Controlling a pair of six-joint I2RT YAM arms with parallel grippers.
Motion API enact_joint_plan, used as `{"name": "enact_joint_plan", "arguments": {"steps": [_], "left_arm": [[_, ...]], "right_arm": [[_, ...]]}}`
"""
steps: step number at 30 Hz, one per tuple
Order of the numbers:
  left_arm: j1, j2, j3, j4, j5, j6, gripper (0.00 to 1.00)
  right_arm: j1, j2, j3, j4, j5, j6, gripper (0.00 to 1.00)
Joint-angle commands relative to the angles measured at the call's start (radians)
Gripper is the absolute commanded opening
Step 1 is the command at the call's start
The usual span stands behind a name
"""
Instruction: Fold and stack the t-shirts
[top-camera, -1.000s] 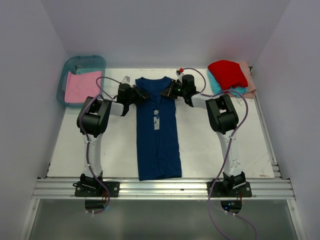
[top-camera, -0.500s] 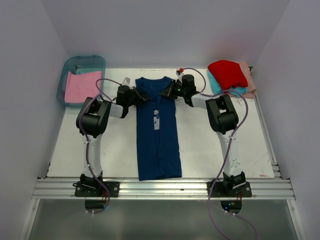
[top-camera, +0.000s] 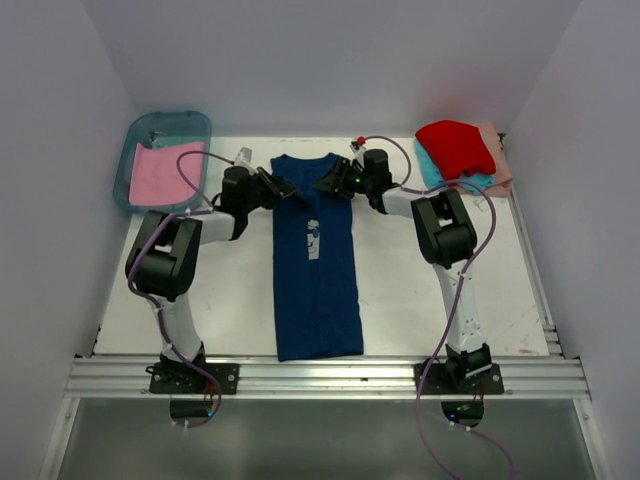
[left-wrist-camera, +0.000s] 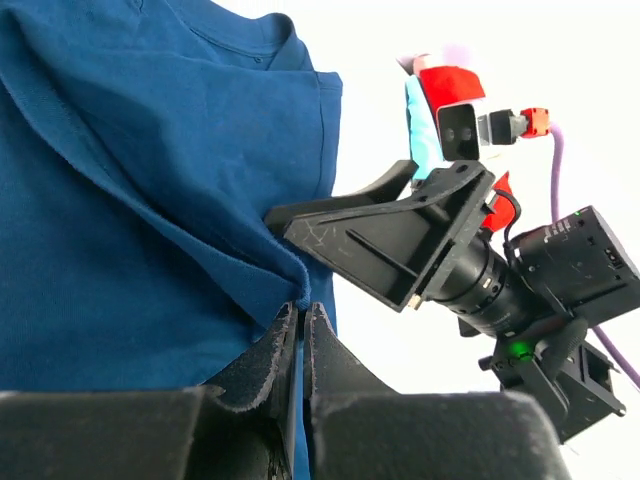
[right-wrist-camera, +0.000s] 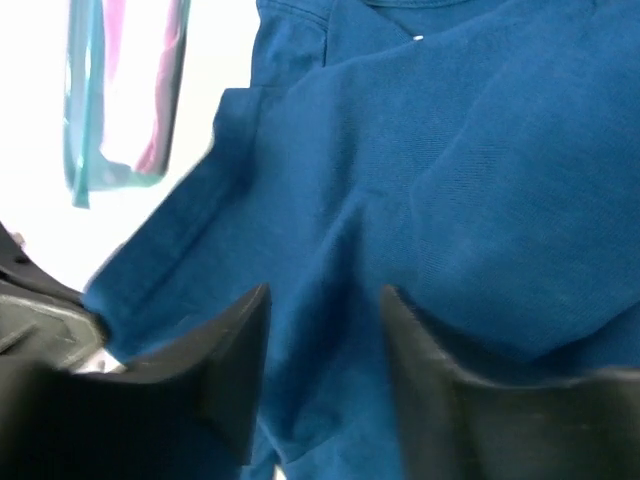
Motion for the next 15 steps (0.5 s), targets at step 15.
{"name": "enact_joint_plan", "arguments": {"steps": [15], "left_arm": [[0.038,-0.142,-0.098,-0.221,-0.005,0.052,0.0]], "right_arm": [[-0.021,-0.325,-0.2,-0.055,0.102,-0.169,0.99]]}}
